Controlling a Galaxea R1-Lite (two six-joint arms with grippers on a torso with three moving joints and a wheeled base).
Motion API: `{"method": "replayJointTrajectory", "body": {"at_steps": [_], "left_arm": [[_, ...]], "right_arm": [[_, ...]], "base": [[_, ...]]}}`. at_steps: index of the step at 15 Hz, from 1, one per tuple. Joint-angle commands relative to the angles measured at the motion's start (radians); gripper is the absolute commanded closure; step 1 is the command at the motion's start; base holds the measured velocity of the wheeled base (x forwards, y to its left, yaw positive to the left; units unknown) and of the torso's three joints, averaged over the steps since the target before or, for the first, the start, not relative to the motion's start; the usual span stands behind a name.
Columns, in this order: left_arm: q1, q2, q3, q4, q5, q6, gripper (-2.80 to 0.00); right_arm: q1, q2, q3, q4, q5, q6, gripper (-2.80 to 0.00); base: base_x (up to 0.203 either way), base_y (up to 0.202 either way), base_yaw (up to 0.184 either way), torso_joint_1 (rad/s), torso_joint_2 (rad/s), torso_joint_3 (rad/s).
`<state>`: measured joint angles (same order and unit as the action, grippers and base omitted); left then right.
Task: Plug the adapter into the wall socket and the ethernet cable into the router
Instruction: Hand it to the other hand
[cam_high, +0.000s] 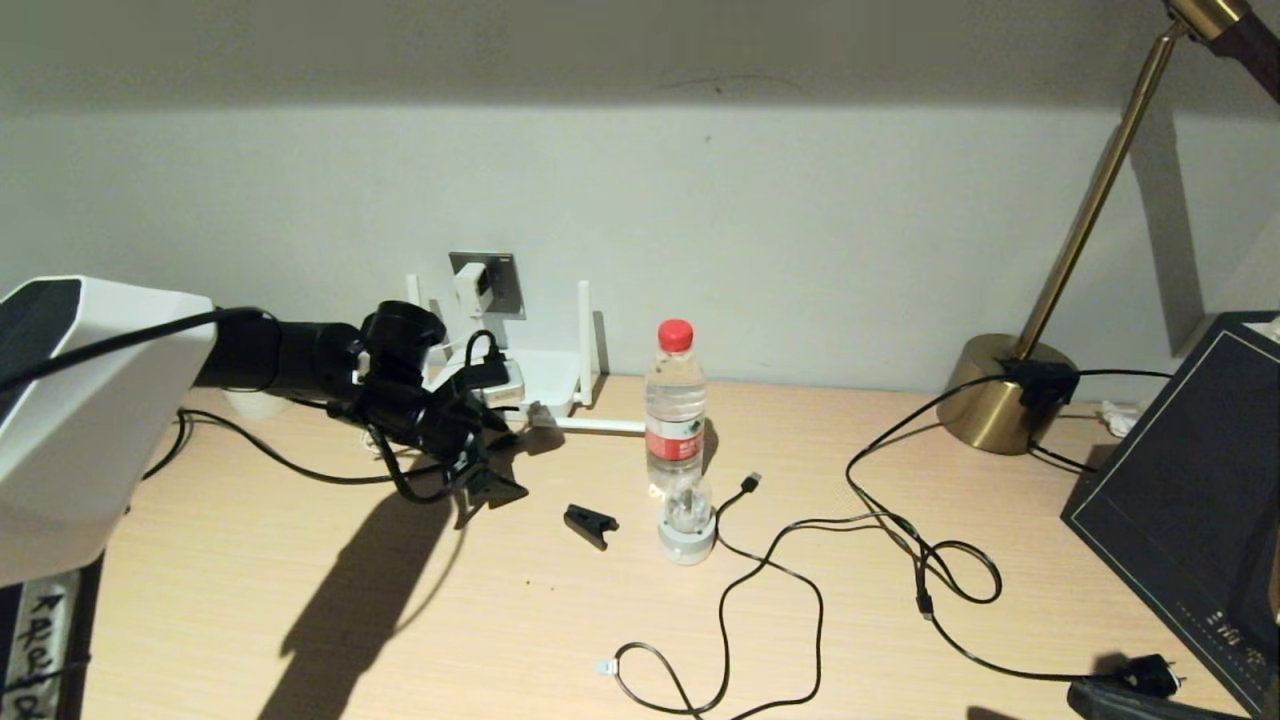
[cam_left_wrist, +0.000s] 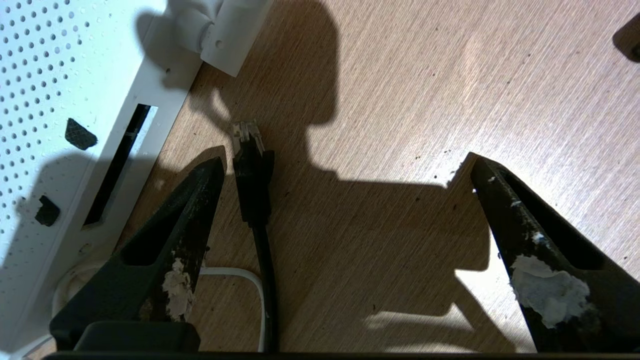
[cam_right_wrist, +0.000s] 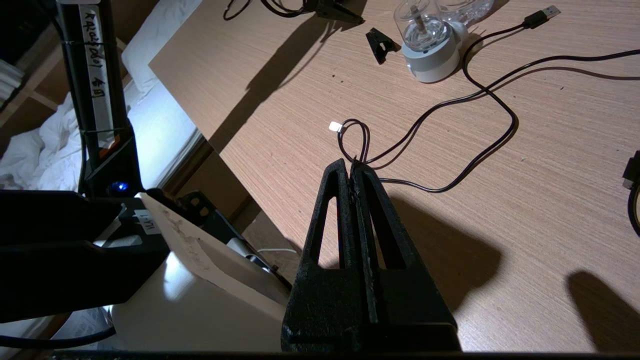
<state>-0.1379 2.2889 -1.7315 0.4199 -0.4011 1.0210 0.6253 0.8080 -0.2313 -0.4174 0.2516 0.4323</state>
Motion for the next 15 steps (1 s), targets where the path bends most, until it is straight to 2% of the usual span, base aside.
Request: {"method": "replayJointTrajectory", "body": {"at_steps": [1,4,6,11,15], "left_arm": [[0.000,0.001,0.019,0.002,-0.004,0.002,-2.80],[0.001,-0.010,0.057,0.004,-0.007,0.001,-2.80],[0.000,-0.016,0.079,0.009,-0.046,-0.015,-2.80],[0.000,-0.037,0.109,0.023,-0.096,-0.021,-2.80],[0.014,-0.081,0.161,0.023,-0.097,-0.019,-2.80]], "right_arm": [[0.001,-0.007,0.004,-0.003,0.002,0.005,0.00],[0.001,-0.013,0.007,-0.003,0.002,0.008,0.00],[0.001,-0.021,0.012,-0.003,0.002,0.013,0.00],[0.001,-0.029,0.023,-0.003,0.000,0.013,0.00],[0.001,-0.049,0.020,0.019,0.000,0.013,0.00]], "base": [[0.000,0.000,0.000,0.000,0.00,0.000],[0.000,0.000,0.000,0.000,0.00,0.000],[0.000,0.000,0.000,0.000,0.00,0.000],[0.000,0.000,0.000,0.000,0.00,0.000],[0.000,0.000,0.000,0.000,0.00,0.000]]}}
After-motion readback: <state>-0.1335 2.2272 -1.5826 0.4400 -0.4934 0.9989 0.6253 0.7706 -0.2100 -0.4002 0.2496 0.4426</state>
